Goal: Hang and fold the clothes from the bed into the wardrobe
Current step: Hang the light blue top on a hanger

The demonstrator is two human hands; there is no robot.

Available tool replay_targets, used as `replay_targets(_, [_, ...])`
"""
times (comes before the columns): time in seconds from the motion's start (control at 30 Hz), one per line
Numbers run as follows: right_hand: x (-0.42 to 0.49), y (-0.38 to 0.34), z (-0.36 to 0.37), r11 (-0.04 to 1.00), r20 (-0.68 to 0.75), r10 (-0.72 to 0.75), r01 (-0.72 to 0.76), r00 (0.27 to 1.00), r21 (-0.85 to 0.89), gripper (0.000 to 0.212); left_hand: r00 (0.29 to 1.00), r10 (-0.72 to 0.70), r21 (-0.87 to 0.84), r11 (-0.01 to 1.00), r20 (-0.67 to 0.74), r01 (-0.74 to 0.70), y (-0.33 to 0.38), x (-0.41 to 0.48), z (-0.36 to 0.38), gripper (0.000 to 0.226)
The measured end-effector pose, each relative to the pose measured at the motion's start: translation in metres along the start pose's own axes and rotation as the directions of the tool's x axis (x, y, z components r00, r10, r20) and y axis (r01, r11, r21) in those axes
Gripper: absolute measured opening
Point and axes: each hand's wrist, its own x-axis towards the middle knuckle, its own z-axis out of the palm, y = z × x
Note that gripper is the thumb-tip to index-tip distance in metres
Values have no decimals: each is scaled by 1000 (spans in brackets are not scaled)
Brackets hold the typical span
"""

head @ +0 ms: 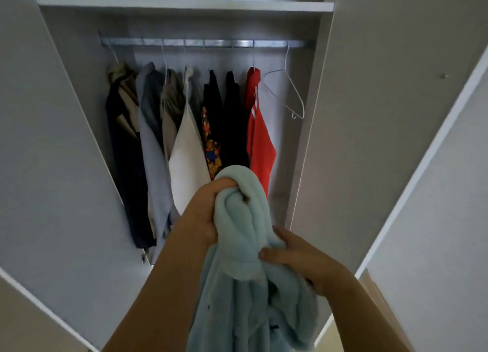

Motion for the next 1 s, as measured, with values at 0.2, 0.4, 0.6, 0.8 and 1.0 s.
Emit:
replay_targets(0.2, [84, -27, -19, 994, -189, -109, 110, 976, -7, 6, 990, 89, 172, 983, -106, -70, 22, 48, -47, 19])
replay_targets(0.4, [170, -62, -33, 945, -381, -151, 247, 912, 216, 11, 858, 477, 766, 620, -192, -173, 40, 131, -95, 30])
replay_targets(0.6, [250, -115, -35, 875, -424, -242, 385, 873, 292, 16, 998, -50, 942, 334, -27, 43, 79, 228, -142, 53])
replay_targets(0.8, [310, -145, -57, 815, -512, -206, 436, 834, 382, 52, 936, -347, 467, 839, 62, 280, 113, 300, -149, 44])
replay_targets(1.0, [333, -153, -93, 908, -565, -247, 392, 787, 149, 4, 977, -180, 82, 979, -114, 189, 102, 358, -94, 34])
